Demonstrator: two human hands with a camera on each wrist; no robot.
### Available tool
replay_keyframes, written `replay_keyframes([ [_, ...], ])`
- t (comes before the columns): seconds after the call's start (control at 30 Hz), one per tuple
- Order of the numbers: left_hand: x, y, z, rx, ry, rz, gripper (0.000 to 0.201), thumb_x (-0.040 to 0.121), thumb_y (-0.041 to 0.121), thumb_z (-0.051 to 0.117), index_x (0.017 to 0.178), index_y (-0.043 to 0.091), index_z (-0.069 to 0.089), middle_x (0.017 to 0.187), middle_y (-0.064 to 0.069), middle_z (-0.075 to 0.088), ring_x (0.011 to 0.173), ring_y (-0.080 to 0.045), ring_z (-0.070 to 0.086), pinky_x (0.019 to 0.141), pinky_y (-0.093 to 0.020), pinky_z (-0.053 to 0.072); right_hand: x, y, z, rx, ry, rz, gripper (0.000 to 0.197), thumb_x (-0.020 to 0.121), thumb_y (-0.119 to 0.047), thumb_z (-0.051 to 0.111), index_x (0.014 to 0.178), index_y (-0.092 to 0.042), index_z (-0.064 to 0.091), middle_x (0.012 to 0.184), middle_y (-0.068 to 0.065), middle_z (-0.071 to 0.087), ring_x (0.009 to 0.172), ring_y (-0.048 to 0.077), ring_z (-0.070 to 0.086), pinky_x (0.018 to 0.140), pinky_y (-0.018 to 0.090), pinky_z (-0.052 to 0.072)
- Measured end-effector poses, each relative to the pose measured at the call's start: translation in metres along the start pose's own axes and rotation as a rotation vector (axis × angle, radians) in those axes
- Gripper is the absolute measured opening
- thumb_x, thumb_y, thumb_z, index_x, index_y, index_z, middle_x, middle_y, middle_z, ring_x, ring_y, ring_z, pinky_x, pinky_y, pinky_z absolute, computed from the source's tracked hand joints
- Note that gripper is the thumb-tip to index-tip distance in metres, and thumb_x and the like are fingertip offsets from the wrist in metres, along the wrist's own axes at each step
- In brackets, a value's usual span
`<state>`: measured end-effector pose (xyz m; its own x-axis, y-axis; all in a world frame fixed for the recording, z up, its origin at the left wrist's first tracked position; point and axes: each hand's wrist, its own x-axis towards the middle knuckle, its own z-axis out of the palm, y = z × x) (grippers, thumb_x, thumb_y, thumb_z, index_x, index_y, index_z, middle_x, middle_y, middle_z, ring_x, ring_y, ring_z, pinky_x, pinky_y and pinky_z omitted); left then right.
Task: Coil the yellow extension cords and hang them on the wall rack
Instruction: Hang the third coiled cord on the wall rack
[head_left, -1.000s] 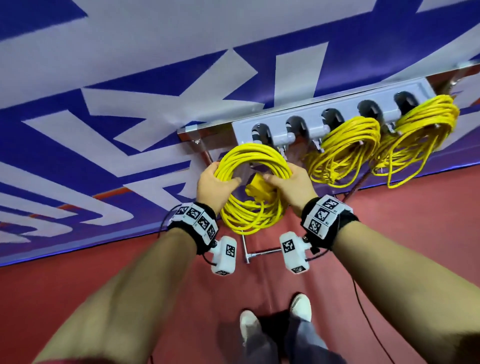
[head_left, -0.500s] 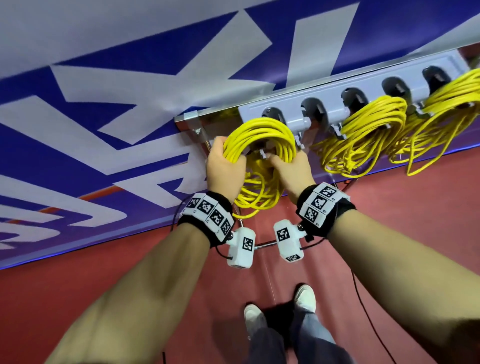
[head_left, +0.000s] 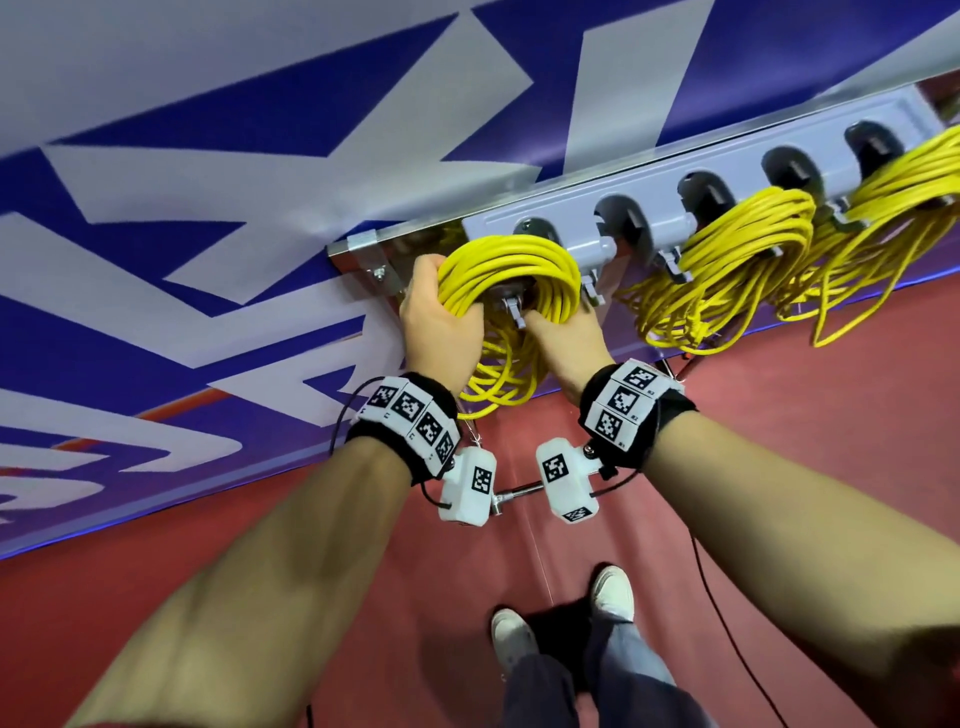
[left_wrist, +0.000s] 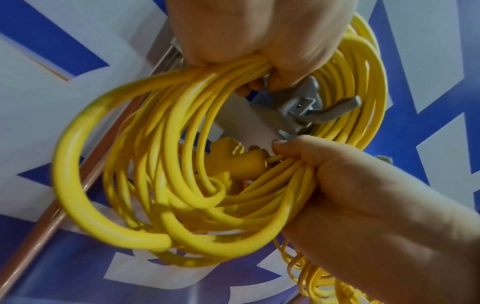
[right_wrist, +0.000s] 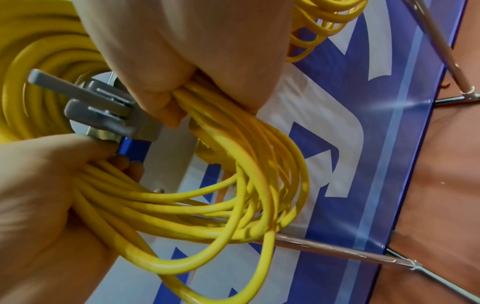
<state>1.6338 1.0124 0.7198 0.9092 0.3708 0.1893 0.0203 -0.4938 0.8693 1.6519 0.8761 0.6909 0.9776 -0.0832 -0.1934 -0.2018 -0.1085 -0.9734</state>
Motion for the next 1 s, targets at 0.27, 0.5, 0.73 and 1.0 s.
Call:
replay_keyframes([
  [0.27,0.004,-0.005,-0.008,0.138,-0.022,-0.015,0.057,0.064,0.009,0.053,0.121,0.012,0.057,0.114,-0.006,0.059,0.109,-0.027,0.048,0.097,-0.032,0.038,0.003,-0.001,0.009,-0.095,0.038,-0.084,0.015,0.078,-0.011,0.059,0.066,-0.002,0.059,0.062,0.01,0.055,0.061,0.004,0.041,0.064,0.002,0.032],
  [0.5,-0.003,0.0,-0.025,0.17,-0.118,0.005,0.076,0.063,0.017,0.067,0.137,0.019,0.05,0.128,0.0,0.049,0.122,-0.021,0.048,0.109,-0.036,0.039,0.004,0.004,0.009,-0.221,0.019,-0.096,0.016,0.067,-0.025,0.05,0.055,-0.015,0.047,0.063,0.012,0.056,0.067,0.024,0.05,0.071,0.024,0.033],
  [0.73,-0.007,0.025,-0.036,0.066,-0.19,0.182,0.084,0.072,0.052,0.072,0.144,0.017,0.045,0.135,-0.002,0.049,0.127,-0.013,0.047,0.11,-0.032,0.038,0.007,0.005,0.006,-0.372,-0.037,-0.06,0.024,0.065,-0.03,0.047,0.068,-0.009,0.059,0.084,0.02,0.066,0.086,0.034,0.059,0.078,0.032,0.039],
  [1.0,-0.004,0.027,-0.024,0.35,-0.234,0.287,0.069,0.089,0.058,0.051,0.149,0.025,0.039,0.137,-0.004,0.044,0.128,-0.023,0.038,0.109,-0.037,0.032,0.006,-0.002,0.005,-0.442,-0.045,0.013,0.054,0.069,-0.04,0.049,0.102,-0.001,0.068,0.107,0.023,0.066,0.106,0.04,0.058,0.091,0.038,0.043],
])
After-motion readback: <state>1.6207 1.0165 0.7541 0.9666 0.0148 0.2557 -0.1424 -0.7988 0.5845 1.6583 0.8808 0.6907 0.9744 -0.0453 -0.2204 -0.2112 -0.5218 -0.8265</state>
